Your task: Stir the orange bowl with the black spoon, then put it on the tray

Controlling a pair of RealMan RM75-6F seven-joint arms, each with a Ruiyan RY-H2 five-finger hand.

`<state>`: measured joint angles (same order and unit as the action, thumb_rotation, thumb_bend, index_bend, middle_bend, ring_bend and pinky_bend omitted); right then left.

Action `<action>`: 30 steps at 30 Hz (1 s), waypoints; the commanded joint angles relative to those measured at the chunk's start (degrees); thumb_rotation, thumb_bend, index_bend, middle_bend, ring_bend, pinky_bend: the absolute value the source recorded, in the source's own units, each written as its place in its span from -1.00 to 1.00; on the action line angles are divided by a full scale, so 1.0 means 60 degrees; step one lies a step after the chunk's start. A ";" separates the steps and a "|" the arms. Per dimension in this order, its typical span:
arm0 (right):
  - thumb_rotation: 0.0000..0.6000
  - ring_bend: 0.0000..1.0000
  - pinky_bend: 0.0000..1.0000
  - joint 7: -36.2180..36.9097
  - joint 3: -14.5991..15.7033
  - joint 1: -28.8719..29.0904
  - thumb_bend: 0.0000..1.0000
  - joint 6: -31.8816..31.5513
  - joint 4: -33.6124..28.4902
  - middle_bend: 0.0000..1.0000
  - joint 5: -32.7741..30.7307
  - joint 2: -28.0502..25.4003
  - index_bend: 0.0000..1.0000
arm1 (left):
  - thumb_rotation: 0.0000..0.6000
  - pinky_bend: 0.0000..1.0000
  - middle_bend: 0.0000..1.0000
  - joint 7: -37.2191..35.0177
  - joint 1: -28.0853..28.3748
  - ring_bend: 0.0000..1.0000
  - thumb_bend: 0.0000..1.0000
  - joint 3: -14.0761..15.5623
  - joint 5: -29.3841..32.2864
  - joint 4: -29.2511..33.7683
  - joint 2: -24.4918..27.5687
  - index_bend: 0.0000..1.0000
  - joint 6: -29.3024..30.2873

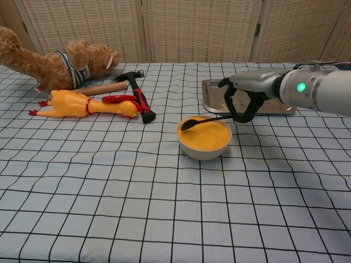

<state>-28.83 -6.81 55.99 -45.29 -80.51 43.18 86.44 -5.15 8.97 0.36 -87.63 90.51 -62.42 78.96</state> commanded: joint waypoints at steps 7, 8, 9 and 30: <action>1.00 -1.00 -1.00 0.0629 -0.0086 -0.0290 0.28 -0.0254 -0.0154 -0.95 0.0862 -0.0276 0.38 | 1.00 -0.84 -1.00 0.0042 0.0010 -1.00 -0.17 0.0006 -0.0017 0.0021 -0.0017 -1.00 -0.0007; 1.00 -1.00 -1.00 0.0610 -0.0074 -0.0307 0.28 -0.0294 -0.0129 -0.95 0.0909 -0.0290 0.38 | 1.00 -0.84 -1.00 0.0037 0.0007 -1.00 -0.16 0.0004 -0.0017 0.0013 -0.0019 -1.00 0.0002; 1.00 -1.00 -1.00 0.0575 -0.0057 -0.0316 0.28 -0.0321 -0.0102 -0.95 0.0935 -0.0293 0.38 | 1.00 -0.84 -1.00 0.0031 0.0006 -1.00 -0.16 0.0005 -0.0024 0.0002 -0.0024 -1.00 0.0010; 1.00 -1.00 -1.00 -0.0611 0.0463 0.0006 0.34 0.0373 -0.0722 -0.95 0.0089 -0.0778 0.47 | 1.00 -0.84 -1.00 0.0008 -0.0016 -1.00 -0.16 0.0018 -0.0108 -0.0029 -0.0034 -1.00 0.0111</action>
<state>-32.23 -4.42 55.85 -43.89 -82.95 44.88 83.44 -5.10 8.87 0.47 -88.28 90.34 -62.62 79.63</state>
